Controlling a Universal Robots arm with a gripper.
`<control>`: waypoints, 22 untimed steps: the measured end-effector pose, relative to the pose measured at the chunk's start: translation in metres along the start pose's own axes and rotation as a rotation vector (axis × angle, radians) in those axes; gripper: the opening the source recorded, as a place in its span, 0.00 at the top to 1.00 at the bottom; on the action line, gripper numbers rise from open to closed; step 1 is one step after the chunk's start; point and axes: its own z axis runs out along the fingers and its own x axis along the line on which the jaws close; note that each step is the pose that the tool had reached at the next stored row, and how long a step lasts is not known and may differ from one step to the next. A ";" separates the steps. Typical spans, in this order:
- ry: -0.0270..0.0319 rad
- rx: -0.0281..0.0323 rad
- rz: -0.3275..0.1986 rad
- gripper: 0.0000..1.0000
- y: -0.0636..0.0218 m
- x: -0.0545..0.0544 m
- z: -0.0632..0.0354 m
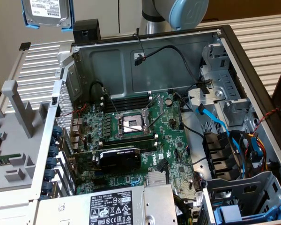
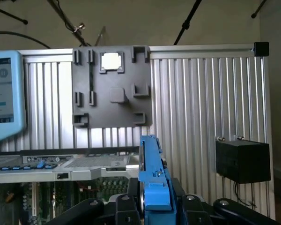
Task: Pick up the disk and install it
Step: 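Pick up the disk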
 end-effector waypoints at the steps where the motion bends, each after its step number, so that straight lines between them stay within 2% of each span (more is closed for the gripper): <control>1: -0.0002 0.0039 0.000 0.63 -0.0009 0.000 -0.0005; 3: -0.0010 0.0206 0.000 0.63 -0.0021 0.000 -0.0010; 6: -0.0025 0.0524 -0.001 0.63 -0.0045 0.000 -0.0015; 7: -0.0028 0.0592 -0.001 0.63 -0.0066 0.000 -0.0017; 8: -0.0031 0.0633 -0.001 0.63 -0.0088 0.000 -0.0018; 11: -0.0034 0.0710 -0.001 0.63 -0.0176 -0.001 -0.0027; 13: -0.0035 0.0731 -0.001 0.63 -0.0231 0.000 -0.0035; 18: -0.0035 0.0734 -0.001 0.63 -0.0330 0.005 -0.0046; 22: -0.0035 0.0734 -0.001 0.63 -0.0361 0.012 -0.0048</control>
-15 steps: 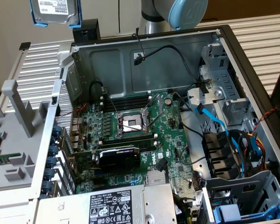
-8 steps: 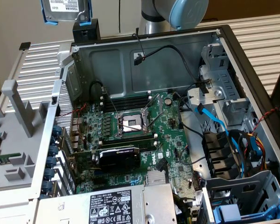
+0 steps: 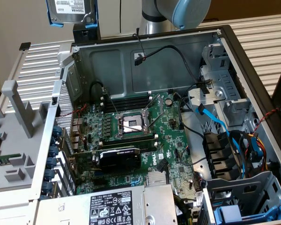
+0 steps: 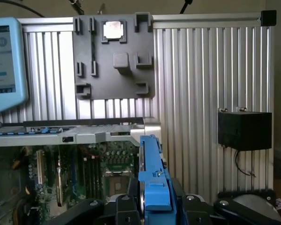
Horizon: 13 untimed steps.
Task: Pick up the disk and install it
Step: 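Pick up the disk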
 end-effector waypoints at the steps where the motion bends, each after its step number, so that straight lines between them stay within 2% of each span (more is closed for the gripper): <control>1: 0.0000 0.0001 0.000 0.63 -0.0001 0.000 0.0000; 13: 0.0001 0.0015 0.003 0.63 -0.0014 0.001 0.0000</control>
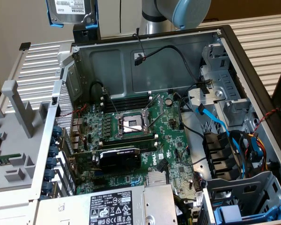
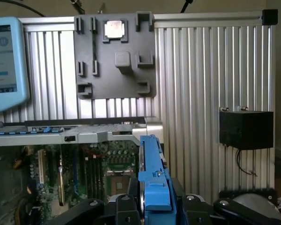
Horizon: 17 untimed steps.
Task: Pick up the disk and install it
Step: 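Pick up the disk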
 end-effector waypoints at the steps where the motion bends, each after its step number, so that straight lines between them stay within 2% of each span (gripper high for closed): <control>1: -0.0001 0.0002 0.000 0.63 -0.0011 0.001 0.0001; 5: 0.0000 0.0001 0.000 0.63 -0.0104 0.003 0.0005; 17: 0.0000 0.0000 0.000 0.63 -0.0585 0.012 0.0003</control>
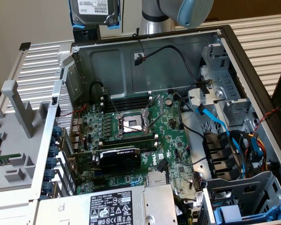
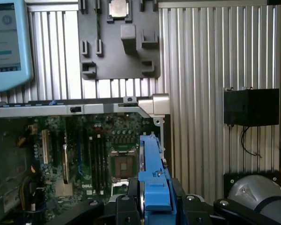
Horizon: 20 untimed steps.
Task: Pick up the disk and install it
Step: 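Pick up the disk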
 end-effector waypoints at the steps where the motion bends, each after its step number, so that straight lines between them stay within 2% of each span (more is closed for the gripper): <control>1: 0.0001 0.0000 0.000 0.63 -0.0037 0.001 -0.0005; 5: -0.0001 0.0001 0.000 0.63 -0.0153 0.010 -0.0011; 20: -0.0001 0.0001 0.000 0.63 -0.0515 0.056 -0.0025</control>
